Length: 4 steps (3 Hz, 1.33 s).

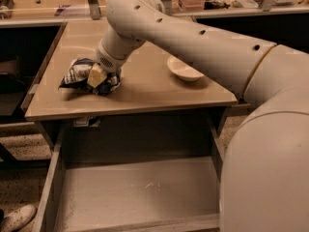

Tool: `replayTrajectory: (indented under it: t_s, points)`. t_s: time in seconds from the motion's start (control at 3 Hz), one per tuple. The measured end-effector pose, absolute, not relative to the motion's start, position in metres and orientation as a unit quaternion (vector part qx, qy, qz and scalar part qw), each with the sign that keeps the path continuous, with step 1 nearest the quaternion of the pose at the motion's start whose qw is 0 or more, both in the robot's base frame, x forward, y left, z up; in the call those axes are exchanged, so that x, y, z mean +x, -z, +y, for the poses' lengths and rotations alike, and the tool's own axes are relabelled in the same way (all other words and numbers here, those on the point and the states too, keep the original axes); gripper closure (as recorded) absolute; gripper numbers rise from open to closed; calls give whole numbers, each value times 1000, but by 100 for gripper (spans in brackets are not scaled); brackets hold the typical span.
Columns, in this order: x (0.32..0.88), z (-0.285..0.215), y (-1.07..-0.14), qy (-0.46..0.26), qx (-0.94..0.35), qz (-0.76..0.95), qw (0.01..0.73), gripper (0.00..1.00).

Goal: Pick blue chip bag from top drawer and place on counter

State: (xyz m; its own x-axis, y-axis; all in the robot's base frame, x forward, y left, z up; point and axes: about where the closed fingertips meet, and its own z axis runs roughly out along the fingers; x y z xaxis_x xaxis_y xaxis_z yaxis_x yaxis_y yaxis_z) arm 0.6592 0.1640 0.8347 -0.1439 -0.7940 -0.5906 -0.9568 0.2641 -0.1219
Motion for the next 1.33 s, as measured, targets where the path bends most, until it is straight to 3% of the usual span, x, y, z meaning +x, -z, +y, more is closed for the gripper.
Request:
replayTrajectory:
  t_s: [0.67,1.0,1.33]
  points:
    - [659,164,-835,-143,-589,743,284,13]
    - [659,164,-835,-143,-589,743,284,0]
    - [659,164,-835,-143,-590,743,284,0]
